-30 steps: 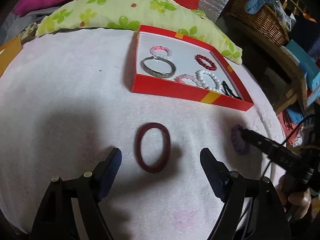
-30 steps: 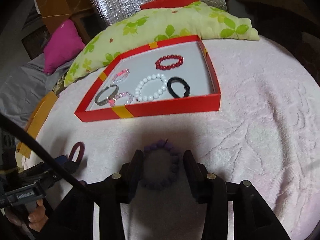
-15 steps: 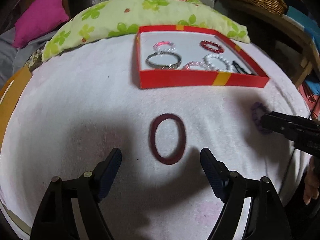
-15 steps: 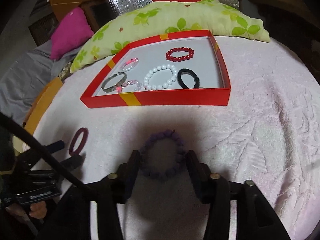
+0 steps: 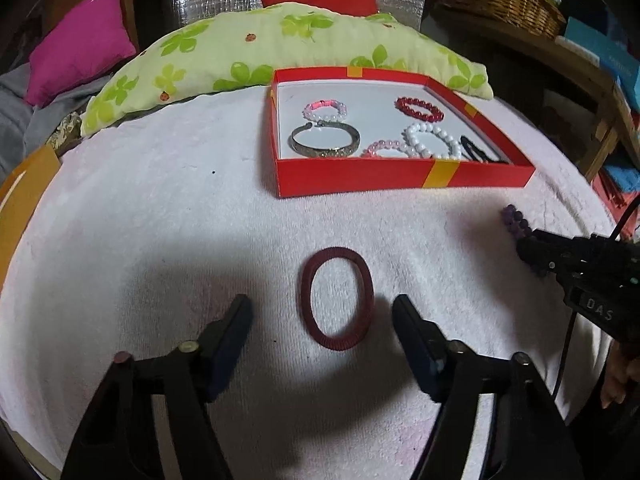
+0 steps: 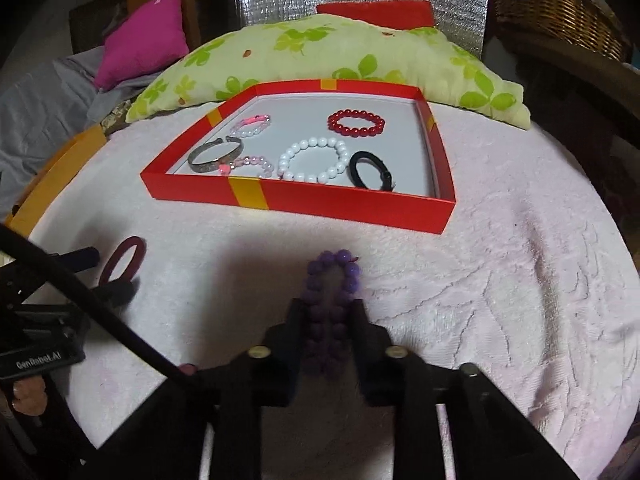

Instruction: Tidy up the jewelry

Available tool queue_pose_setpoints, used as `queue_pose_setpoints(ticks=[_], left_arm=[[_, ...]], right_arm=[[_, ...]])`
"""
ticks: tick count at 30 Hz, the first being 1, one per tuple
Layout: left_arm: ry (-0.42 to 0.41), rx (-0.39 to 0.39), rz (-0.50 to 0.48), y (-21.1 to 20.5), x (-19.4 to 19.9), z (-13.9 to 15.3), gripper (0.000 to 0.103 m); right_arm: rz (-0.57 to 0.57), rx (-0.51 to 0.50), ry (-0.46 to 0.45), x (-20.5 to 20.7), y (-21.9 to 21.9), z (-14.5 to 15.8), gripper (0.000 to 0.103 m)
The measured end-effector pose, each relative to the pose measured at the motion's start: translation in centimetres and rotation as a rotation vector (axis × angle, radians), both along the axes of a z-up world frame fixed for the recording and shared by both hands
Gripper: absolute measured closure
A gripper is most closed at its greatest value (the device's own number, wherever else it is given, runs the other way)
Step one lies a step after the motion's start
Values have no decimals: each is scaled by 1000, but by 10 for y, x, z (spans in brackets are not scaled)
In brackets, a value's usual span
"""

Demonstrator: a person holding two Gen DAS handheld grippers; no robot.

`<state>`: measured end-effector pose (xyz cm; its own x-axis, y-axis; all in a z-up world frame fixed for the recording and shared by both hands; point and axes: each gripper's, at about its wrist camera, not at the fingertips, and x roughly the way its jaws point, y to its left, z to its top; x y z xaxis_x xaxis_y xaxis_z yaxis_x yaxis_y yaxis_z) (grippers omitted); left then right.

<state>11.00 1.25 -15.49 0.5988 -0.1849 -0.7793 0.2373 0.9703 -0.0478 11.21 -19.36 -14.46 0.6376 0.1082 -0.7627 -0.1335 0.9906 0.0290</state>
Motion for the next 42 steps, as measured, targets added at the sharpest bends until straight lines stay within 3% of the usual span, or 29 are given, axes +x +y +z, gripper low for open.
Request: queue_pose_setpoints(ticks=[3,6,11,13,25,42], left_arm=[[3,-39,-1,2,1,0,59],[-3,-62,-2,3,2,0,74],[-18,-98,-20,2,0,3,86],[-32,-98,-20,2,-1,4,87],[-67,-117,11,8,-2,11,90],[-135,-103,24,8,-9,25,90]], right_arm=[[-1,-2,-4,0,-1,0,82],[-3,-2,-7,0,0,0,83],[-21,39,-2,2,-5,2,86],[-28,70,-6,1,-9,4,93],[-50,305,-34,0,-32,17,93],[-15,350,-52,-4,-26,24,93]])
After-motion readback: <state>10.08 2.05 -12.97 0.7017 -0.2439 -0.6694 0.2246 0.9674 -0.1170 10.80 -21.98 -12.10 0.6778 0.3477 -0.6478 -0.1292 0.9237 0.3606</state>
